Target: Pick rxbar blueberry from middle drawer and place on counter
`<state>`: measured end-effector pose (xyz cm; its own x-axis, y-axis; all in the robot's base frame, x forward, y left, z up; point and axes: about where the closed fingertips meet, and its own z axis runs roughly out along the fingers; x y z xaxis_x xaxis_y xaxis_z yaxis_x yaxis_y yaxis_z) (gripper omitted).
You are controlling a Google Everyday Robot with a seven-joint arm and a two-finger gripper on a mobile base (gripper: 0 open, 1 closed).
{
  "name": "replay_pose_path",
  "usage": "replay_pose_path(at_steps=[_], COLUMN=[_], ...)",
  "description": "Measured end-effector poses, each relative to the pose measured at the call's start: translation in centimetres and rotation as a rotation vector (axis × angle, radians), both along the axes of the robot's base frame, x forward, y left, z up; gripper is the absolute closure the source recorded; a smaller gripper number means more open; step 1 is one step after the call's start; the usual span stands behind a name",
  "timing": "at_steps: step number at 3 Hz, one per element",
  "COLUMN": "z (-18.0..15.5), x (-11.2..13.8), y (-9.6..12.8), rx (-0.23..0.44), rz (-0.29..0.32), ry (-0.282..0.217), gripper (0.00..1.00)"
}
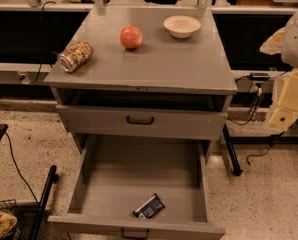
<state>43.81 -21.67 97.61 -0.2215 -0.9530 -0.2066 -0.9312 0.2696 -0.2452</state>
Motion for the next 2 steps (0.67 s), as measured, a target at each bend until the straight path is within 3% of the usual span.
replay_pose_path(at_steps=[1,2], z=[0.0,-2.3], x=[0.1,0.9], y=[0.1,0.7], rx=[-0.003,-0.041], rz=[0.002,0.066], ry=[-0.004,-0.014], gripper=[0.00,0.00])
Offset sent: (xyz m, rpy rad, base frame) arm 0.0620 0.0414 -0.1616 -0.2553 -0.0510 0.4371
